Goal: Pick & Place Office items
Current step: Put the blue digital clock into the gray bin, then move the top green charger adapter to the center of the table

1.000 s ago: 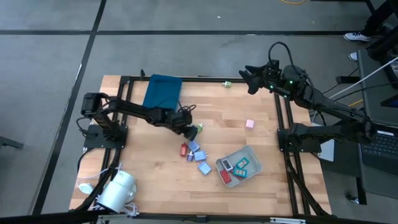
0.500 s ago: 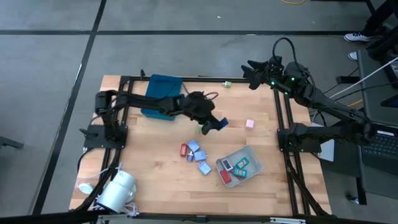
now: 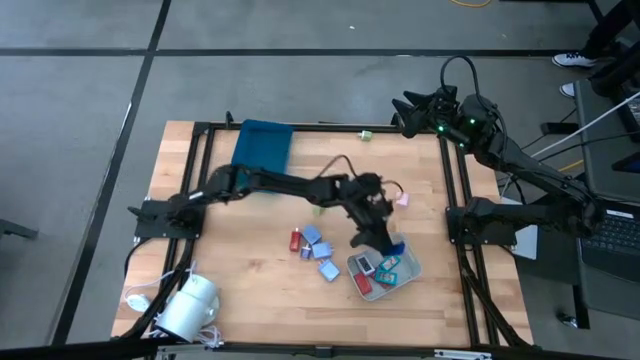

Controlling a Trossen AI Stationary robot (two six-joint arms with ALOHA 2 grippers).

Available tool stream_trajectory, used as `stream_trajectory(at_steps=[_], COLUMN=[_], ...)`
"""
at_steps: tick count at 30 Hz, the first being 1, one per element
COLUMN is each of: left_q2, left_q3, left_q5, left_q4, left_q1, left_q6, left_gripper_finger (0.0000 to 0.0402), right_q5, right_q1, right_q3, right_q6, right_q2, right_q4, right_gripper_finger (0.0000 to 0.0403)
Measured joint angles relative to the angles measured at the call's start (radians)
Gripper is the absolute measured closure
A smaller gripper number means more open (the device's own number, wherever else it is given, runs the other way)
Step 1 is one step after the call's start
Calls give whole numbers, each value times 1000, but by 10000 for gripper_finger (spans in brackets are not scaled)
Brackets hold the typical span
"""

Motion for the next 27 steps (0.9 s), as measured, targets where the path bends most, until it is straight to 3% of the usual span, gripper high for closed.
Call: stream_trajectory(at_steps=[4,10,22,27], left_q2=[82,113,113,110], left_q3=[70,70,70,72], left_q5=[42,94,100,95], left_q4=[-65,-169,-162,-33], left_q1=[-37,-66,-48,5], left_q6=[31,91,69,-38], left_gripper_finger=[256,252,128,117], right_q5=[-2,-3,-2,116], right_q1=[1,1,1,1], right_q3=[0,0,0,0], right_q6=[1,36,52,46], right_q2=[0,0,0,0], right_q4=[-8,-38,-38,28], right_gripper_finger=[117,117,117,117])
